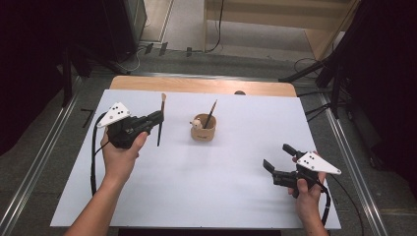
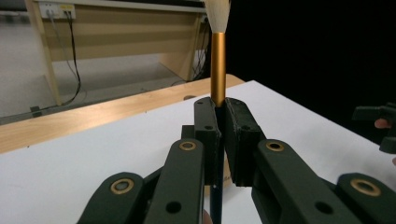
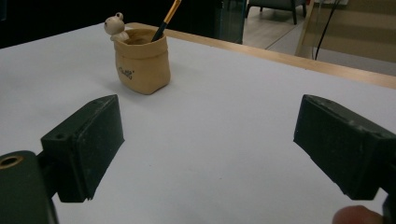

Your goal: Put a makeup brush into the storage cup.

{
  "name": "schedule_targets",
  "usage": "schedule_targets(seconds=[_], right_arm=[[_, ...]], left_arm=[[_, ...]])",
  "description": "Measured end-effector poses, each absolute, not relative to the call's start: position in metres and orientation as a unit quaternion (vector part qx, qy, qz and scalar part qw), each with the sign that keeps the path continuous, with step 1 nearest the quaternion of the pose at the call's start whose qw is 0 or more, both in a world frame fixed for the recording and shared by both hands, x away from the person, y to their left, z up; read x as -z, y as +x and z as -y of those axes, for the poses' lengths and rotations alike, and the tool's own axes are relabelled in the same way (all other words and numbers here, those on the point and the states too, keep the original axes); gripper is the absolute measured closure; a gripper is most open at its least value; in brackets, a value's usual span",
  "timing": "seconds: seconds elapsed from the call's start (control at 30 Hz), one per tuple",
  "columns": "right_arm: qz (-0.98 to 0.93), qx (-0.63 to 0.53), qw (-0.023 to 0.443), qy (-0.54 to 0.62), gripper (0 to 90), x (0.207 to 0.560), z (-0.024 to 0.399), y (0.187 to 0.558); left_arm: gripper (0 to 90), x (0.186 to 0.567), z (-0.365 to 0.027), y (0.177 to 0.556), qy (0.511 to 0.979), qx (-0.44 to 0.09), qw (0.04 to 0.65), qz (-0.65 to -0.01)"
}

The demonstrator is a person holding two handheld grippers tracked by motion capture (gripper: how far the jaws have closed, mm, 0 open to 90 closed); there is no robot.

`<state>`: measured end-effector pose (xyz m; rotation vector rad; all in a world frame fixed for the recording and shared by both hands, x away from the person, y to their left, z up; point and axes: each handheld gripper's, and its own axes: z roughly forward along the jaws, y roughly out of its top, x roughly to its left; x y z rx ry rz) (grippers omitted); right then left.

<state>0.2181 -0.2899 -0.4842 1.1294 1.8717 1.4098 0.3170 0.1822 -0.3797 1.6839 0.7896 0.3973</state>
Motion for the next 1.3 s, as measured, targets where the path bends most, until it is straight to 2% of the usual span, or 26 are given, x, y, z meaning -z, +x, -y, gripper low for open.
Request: schedule_targets(seconds=[0.83,1.3], right_arm=[[-0.695,-0.523,0.269,0.413,8.9,0.486,0.292,0.218],[-0.695,-0.520,0.268,0.417,9.2,0.488,0.292,0.218]], left_arm=[[85.4,0.393,-0.149,0.341,0.666,-0.179,0.639,-0.341],[85.5,0.396,-0.129,0.349,0.661,-0.181,0.649,-0.331]])
